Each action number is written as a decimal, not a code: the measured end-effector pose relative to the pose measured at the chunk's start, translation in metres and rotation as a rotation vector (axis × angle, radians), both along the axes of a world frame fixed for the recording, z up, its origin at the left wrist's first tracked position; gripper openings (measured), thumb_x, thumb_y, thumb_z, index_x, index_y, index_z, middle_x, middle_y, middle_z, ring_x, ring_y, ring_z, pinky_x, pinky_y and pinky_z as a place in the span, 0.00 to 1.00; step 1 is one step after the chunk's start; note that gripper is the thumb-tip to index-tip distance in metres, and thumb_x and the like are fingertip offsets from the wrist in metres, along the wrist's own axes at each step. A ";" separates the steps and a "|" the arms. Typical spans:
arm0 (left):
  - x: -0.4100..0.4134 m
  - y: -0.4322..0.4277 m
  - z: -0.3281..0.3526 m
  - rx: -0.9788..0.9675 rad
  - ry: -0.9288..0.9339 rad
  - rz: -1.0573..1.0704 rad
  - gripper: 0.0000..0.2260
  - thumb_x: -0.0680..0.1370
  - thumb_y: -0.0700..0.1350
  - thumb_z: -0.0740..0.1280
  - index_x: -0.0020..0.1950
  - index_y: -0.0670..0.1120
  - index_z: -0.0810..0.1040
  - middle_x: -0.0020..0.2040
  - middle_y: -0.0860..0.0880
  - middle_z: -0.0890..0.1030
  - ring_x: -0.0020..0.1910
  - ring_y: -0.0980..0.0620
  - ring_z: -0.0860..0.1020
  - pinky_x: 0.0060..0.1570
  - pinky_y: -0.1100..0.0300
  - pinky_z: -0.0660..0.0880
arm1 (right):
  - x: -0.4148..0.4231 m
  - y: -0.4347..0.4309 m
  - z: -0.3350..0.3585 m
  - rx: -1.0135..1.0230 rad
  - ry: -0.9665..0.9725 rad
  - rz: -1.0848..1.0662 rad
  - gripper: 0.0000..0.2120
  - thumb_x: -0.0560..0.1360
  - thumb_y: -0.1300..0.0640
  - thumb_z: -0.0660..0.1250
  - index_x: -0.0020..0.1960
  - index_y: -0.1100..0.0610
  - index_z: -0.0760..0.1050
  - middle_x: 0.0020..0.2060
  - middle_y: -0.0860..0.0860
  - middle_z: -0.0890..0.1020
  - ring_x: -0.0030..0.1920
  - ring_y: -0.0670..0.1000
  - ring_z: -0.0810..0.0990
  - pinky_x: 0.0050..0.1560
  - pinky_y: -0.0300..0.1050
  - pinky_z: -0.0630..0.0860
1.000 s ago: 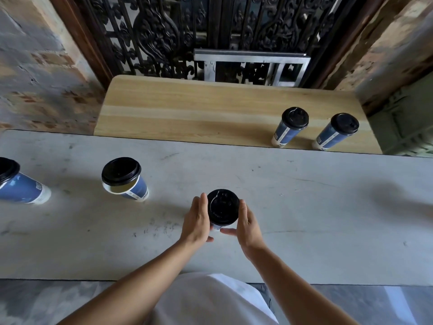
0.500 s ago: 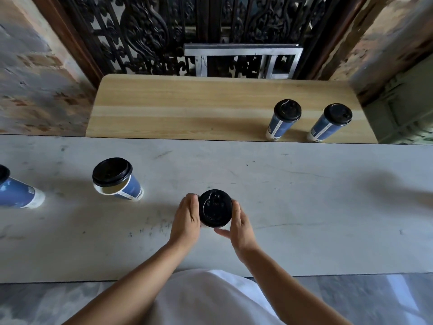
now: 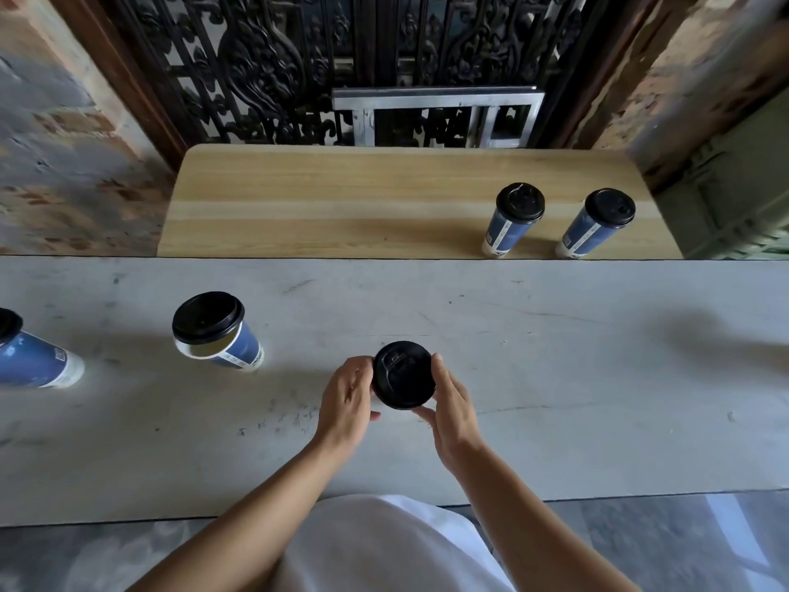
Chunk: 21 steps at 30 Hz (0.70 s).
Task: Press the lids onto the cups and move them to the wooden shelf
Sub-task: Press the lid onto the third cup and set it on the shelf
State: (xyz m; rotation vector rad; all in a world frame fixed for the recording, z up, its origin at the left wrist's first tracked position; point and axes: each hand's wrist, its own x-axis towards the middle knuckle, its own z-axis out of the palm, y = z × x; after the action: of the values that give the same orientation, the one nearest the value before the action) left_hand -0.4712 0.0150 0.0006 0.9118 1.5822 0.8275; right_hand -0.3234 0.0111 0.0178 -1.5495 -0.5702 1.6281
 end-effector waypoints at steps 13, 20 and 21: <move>-0.010 0.016 -0.008 0.049 0.169 -0.076 0.23 0.83 0.61 0.55 0.43 0.44 0.74 0.39 0.48 0.77 0.42 0.49 0.77 0.40 0.50 0.79 | -0.007 0.005 -0.012 0.090 -0.282 0.126 0.24 0.86 0.43 0.50 0.45 0.41 0.83 0.37 0.38 0.86 0.41 0.36 0.83 0.35 0.30 0.77; -0.013 0.020 -0.014 0.311 0.255 -0.141 0.27 0.82 0.59 0.52 0.50 0.39 0.80 0.41 0.41 0.83 0.43 0.40 0.81 0.48 0.47 0.77 | -0.004 0.009 -0.027 0.157 -0.493 0.196 0.25 0.86 0.44 0.45 0.47 0.43 0.81 0.41 0.43 0.85 0.42 0.32 0.80 0.39 0.25 0.72; -0.013 0.019 -0.015 0.328 0.263 -0.141 0.27 0.82 0.59 0.51 0.50 0.38 0.80 0.41 0.40 0.83 0.43 0.39 0.81 0.48 0.47 0.77 | -0.004 0.009 -0.028 0.165 -0.505 0.199 0.26 0.85 0.43 0.45 0.48 0.45 0.81 0.41 0.44 0.85 0.43 0.33 0.80 0.39 0.26 0.72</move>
State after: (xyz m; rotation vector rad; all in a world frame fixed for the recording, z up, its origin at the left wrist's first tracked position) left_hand -0.4838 0.0339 -0.0142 1.4000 1.6079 0.9105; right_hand -0.3270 0.0196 -0.0105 -1.8284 -1.1292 1.2811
